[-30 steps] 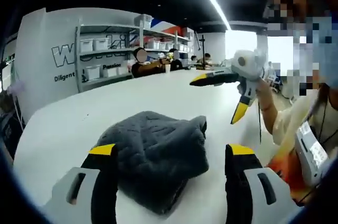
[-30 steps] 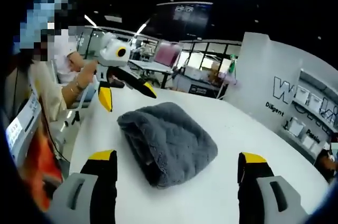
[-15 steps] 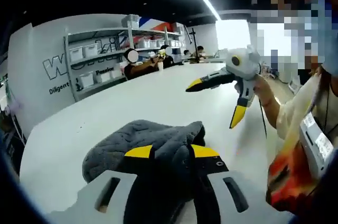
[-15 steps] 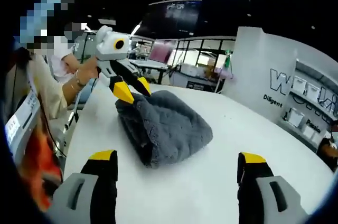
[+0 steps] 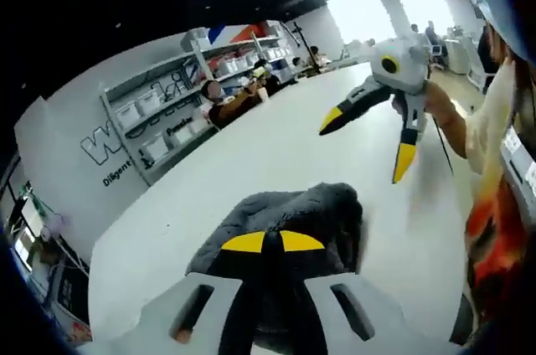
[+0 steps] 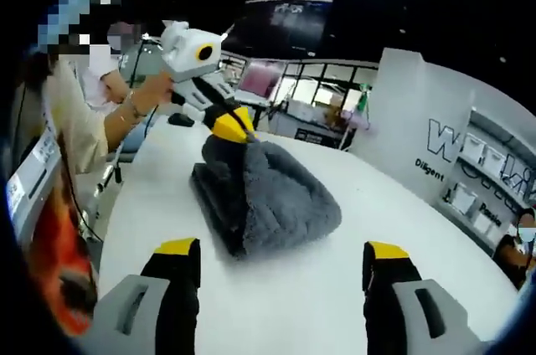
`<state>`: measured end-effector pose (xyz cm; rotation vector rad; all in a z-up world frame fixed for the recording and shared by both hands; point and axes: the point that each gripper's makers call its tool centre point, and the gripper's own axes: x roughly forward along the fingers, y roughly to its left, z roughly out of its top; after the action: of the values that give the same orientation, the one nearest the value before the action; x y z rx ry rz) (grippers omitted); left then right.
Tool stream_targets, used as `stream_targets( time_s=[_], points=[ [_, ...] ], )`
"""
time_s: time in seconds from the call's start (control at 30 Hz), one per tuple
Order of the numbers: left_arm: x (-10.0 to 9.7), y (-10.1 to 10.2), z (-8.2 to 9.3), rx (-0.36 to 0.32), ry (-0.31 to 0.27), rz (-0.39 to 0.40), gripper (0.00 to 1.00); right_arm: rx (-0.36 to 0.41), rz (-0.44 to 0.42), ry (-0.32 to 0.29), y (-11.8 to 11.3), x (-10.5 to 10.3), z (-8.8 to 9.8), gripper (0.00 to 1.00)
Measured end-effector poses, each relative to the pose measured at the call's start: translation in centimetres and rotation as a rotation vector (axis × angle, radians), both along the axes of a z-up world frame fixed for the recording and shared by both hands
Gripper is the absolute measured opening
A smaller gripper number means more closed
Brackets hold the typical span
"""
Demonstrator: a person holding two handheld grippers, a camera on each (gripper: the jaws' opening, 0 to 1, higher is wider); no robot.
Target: Fold the towel on the table until its edges align and the towel forms a compact rectangular stack.
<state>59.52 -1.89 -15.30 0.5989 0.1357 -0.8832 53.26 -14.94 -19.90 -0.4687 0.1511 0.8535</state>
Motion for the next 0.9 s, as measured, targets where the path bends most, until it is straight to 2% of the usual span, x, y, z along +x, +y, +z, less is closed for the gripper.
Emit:
stream_targets(
  time_s=[0.07,0.13,0.23,0.37,0.47,0.67,0.83,0.9],
  points=[
    [0.9,0.8,1.2,-0.004,-0.042,0.024,0.03,0.001,0.028,-0.013,0.8,-0.6,0.3,0.77],
    [1.2,1.4,1.7,-0.017,-0.041,0.028,0.03,0.002,0.050,-0.029,1.7,-1.1,0.7,0.75],
    [0.9,1.6,1.6,-0.034,-0.030,0.022,0.03,-0.012,0.075,-0.044,2.8,-1.5,0.7,0.72],
    [0.6,2.6,0.5,-0.023,-0.013,0.046,0.03,-0.017,0.105,-0.037,3.8,-1.6,0.3,0.69],
    [0.0,3.9,-0.8,-0.033,0.031,0.070,0.03,-0.031,0.108,-0.033,4.0,-1.6,0.0,0.66],
    [-2.7,5.8,-2.6,-0.063,0.078,0.080,0.03,-0.051,0.126,-0.036,4.5,-1.8,-0.1,0.60],
    [-3.3,6.6,-4.0,-0.074,0.092,0.100,0.03,-0.058,0.141,-0.030,5.0,-1.7,-0.4,0.60],
    [-3.3,6.6,-4.3,-0.102,0.104,0.097,0.03,-0.058,0.139,-0.020,5.0,-1.6,-0.5,0.62]
  ],
)
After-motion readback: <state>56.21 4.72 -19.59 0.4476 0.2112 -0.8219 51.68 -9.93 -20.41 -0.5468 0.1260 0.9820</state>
